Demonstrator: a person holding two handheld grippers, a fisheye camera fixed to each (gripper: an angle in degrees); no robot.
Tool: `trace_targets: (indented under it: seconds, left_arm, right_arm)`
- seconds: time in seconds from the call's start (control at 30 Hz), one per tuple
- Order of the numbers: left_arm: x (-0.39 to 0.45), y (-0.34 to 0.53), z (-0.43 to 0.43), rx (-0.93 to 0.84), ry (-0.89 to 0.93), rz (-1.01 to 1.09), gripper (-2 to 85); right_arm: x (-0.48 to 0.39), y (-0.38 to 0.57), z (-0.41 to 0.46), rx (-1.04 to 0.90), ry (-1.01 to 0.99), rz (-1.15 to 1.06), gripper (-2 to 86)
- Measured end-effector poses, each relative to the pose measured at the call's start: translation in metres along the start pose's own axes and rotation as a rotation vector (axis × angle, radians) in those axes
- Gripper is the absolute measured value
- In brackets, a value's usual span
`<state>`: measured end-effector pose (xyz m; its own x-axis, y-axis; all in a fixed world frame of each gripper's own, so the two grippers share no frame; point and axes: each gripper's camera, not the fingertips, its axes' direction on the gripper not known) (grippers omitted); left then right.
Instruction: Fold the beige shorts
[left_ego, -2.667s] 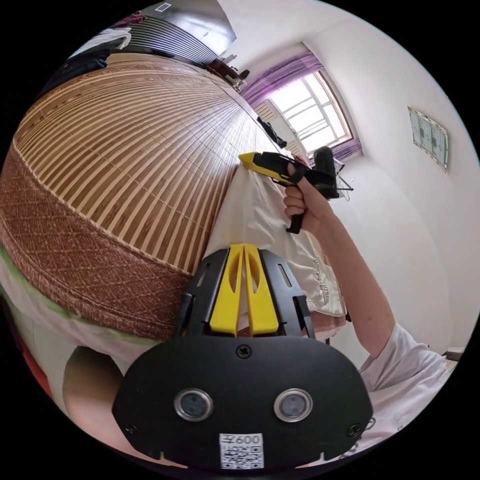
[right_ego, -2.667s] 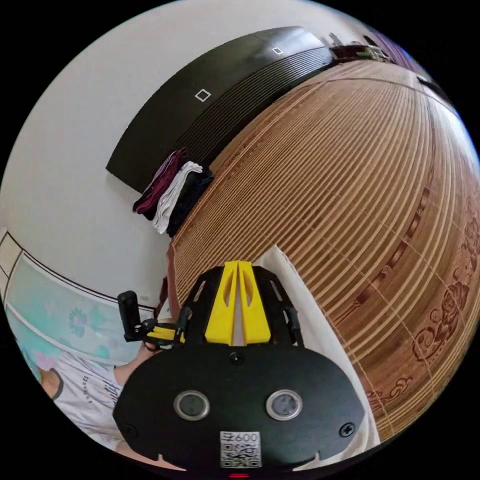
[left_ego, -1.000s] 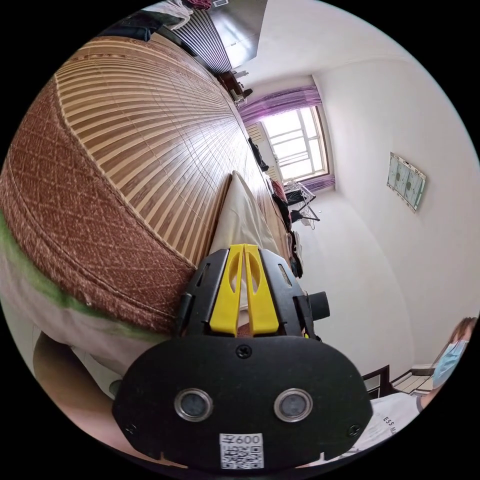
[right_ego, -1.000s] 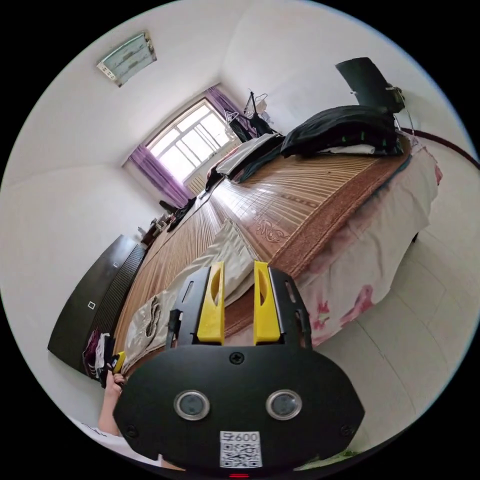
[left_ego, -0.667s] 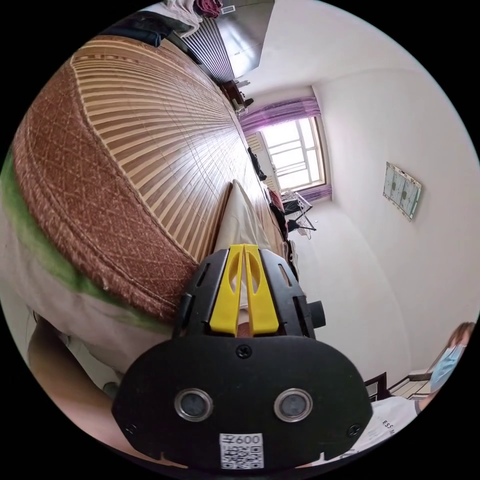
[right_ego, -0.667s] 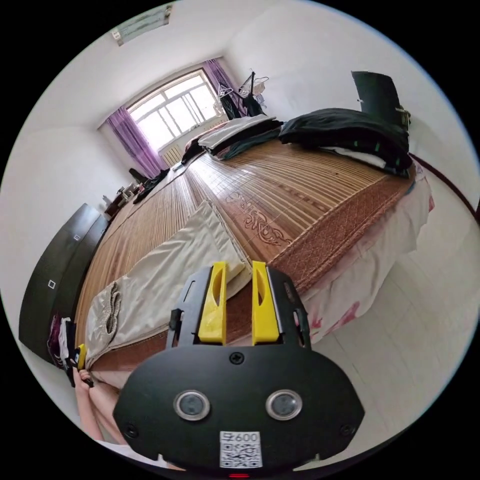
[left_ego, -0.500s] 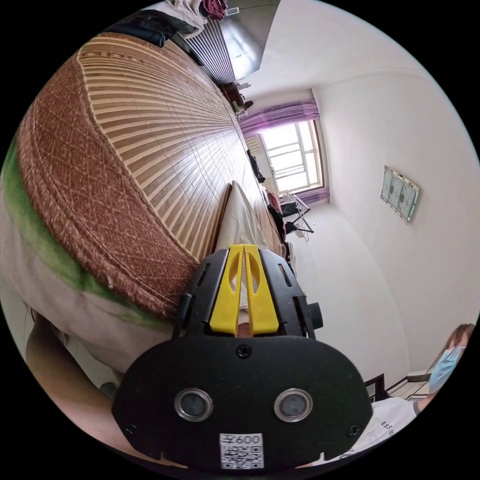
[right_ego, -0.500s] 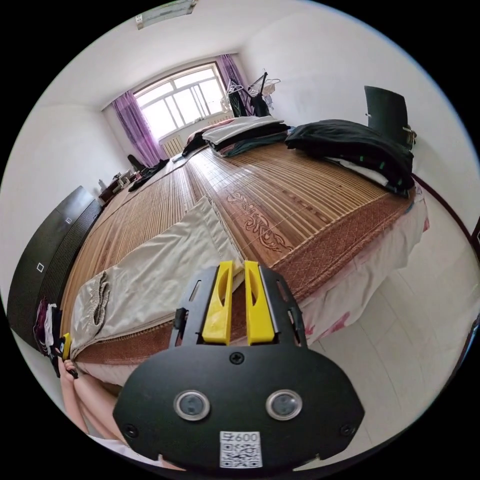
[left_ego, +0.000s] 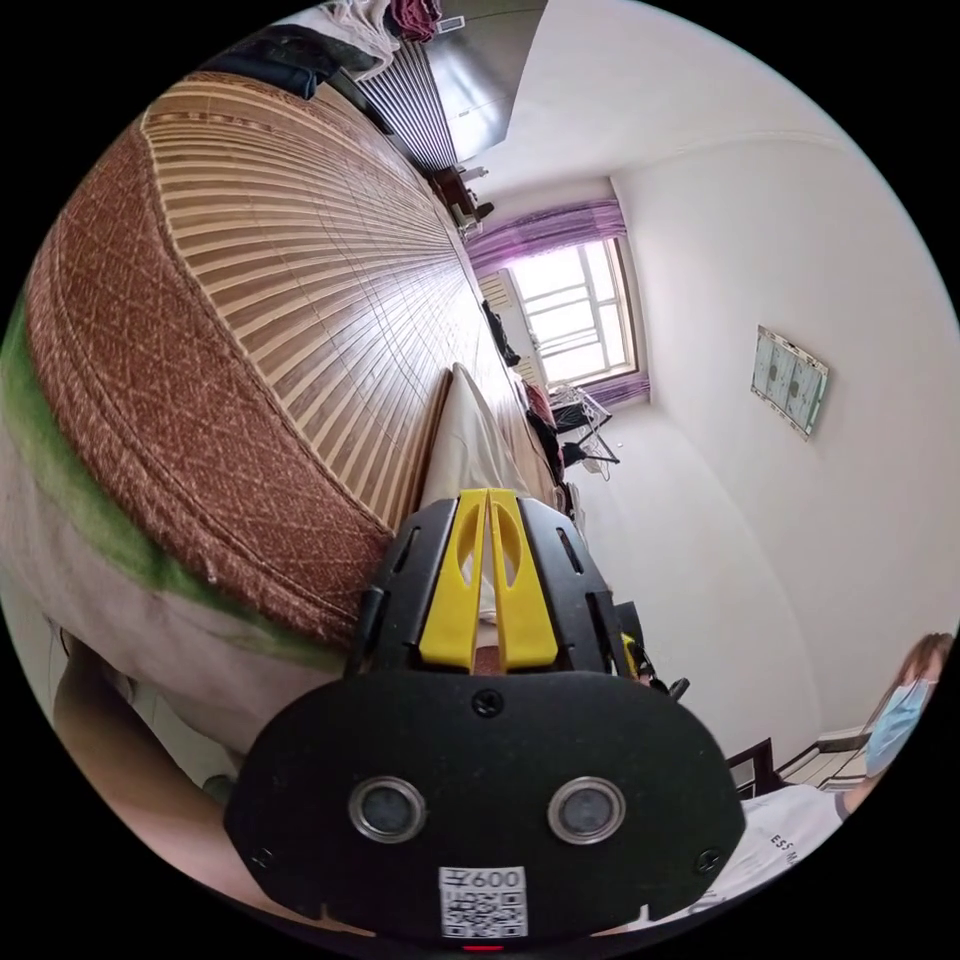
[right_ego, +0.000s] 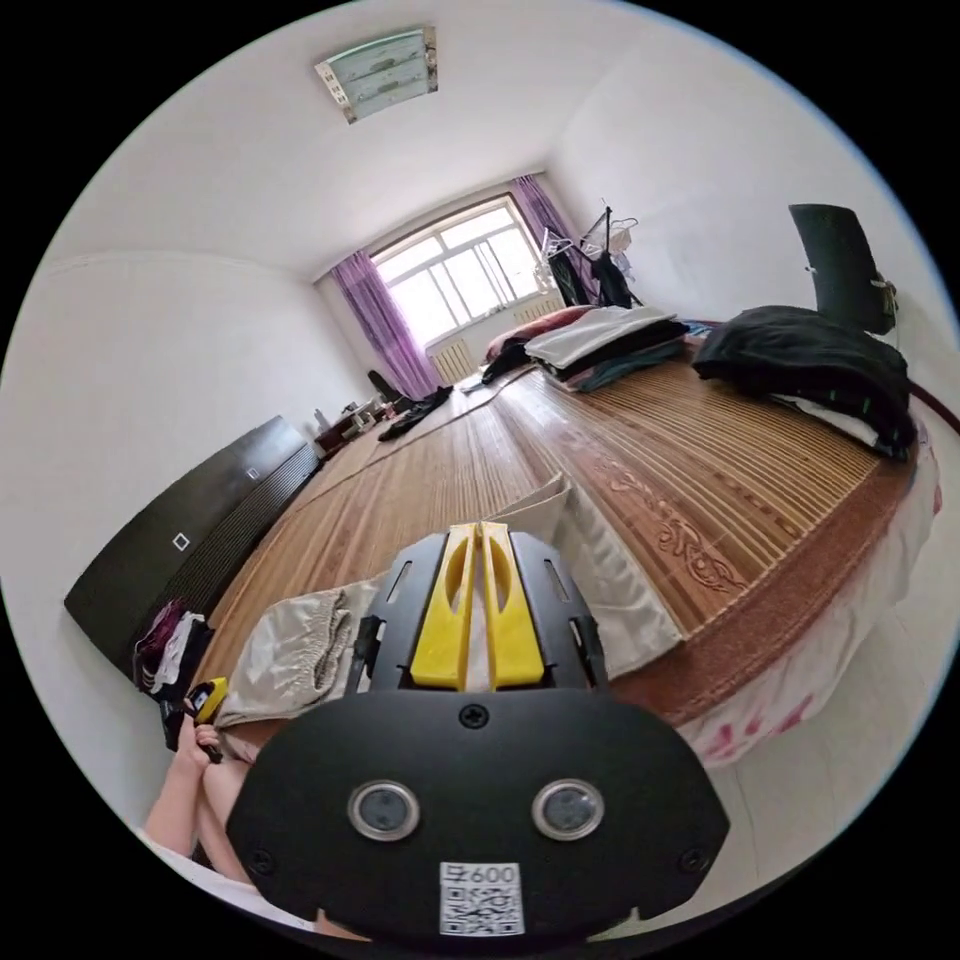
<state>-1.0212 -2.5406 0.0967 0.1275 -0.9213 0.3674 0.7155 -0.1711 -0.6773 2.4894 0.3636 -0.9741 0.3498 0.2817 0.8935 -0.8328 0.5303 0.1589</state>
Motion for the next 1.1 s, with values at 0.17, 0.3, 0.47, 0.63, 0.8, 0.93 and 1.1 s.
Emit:
trace_targets:
  seconds: [0.17, 0.3, 0.47, 0.63, 0.8, 0.93, 1.1]
  left_arm:
    - [0.032, 0.005, -0.013, 0.025, 0.047, 0.083, 1.3]
    - [0.057, 0.014, -0.036, 0.086, 0.061, 0.15, 2.0]
    - [0.067, 0.016, -0.052, 0.115, 0.065, 0.166, 3.0]
    - [0.069, 0.012, -0.064, 0.14, 0.04, 0.164, 6.1]
    - [0.063, 0.01, -0.084, 0.198, 0.0, 0.16, 8.9]
    - [0.053, 0.003, -0.086, 0.19, 0.007, 0.16, 9.5]
    - [0.038, -0.013, -0.074, 0.133, 0.001, 0.179, 9.8]
  right_arm:
    - [-0.19, 0.045, 0.062, -0.006, -0.254, -0.148, -0.9]
    - [-0.376, 0.138, 0.124, -0.089, -0.535, -0.261, -0.9]
    - [-0.563, 0.302, 0.209, -0.258, -0.711, -0.371, -0.9]
    - [-0.666, 0.503, 0.306, -0.484, -0.693, -0.456, -0.9]
    - [-0.672, 0.67, 0.353, -0.564, -0.62, -0.506, -0.9]
    - [-0.663, 0.753, 0.366, -0.599, -0.614, -0.583, -0.9]
    - [-0.642, 0.857, 0.405, -0.754, -0.738, -0.615, -0.9]
